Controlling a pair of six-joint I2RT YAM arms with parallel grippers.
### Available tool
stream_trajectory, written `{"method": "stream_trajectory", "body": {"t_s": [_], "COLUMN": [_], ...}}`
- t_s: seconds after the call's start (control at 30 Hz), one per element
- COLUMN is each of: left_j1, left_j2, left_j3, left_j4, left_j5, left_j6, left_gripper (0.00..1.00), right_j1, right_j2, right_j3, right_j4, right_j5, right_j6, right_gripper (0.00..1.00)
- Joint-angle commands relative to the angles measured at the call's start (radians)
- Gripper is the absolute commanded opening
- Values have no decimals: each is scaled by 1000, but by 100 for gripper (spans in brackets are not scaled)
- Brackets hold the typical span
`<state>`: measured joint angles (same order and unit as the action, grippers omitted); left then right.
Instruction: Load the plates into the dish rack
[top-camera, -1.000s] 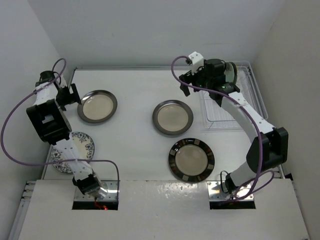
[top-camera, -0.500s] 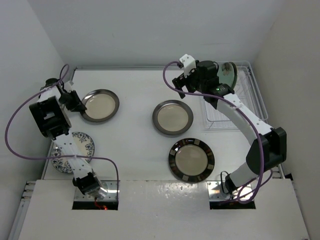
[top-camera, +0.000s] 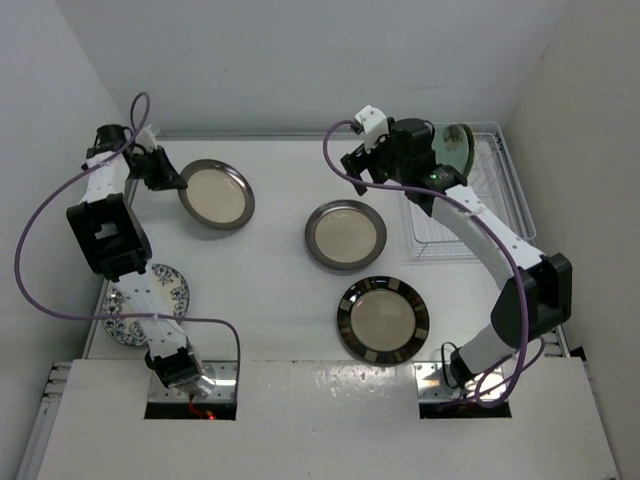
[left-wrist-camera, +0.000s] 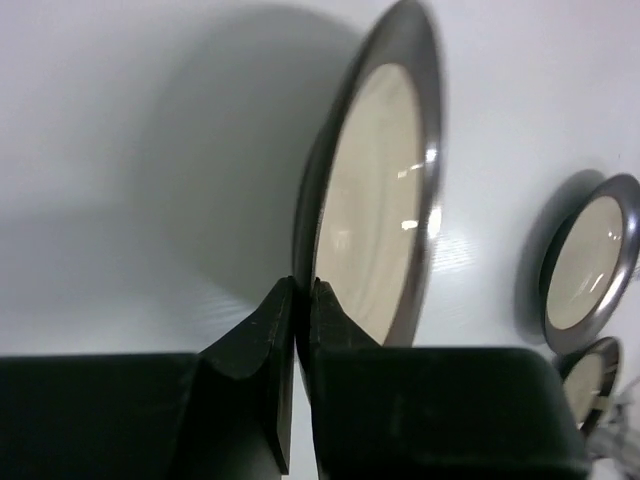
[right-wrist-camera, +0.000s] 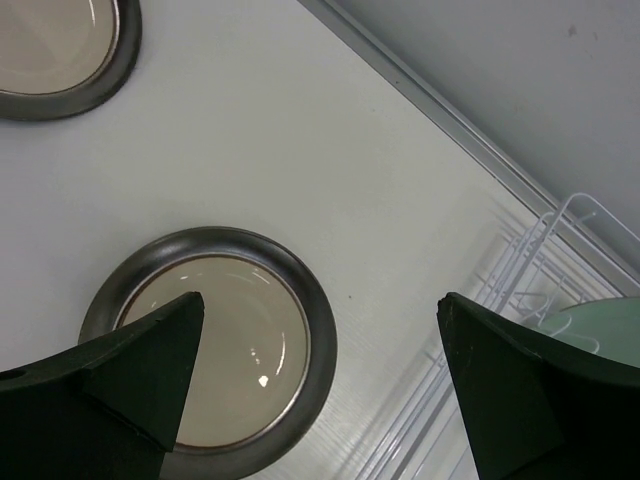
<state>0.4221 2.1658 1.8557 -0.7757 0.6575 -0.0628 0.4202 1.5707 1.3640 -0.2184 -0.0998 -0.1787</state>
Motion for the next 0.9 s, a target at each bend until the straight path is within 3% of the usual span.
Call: {"method": "stream_trajectory", "body": {"t_s": [0.0, 0.2, 0.37, 0.63, 0.87], "left_j1": [-75, -152, -201, -321, -424], "left_j2": [-158, -237, -282, -302, -302], "left_j3": [92, 146, 203, 215, 238], "left_j4": [44, 55, 64, 64, 64], "left_j5": [46, 88, 160, 379, 540], "left_j6": [50, 50, 60, 37, 27], "left_gripper": [0, 0, 0, 0, 0], "right_j1": [22, 17, -26, -66, -78], "right_j2": [26, 31, 51, 95, 199], "right_j3": [64, 57, 64, 36, 70], "right_j4": [17, 39, 74, 327, 425], "right_j5": [-38, -52, -178, -429, -460], "right_j6": [18, 56, 169, 499, 715], "right_gripper": [100, 100, 100, 100, 98]}}
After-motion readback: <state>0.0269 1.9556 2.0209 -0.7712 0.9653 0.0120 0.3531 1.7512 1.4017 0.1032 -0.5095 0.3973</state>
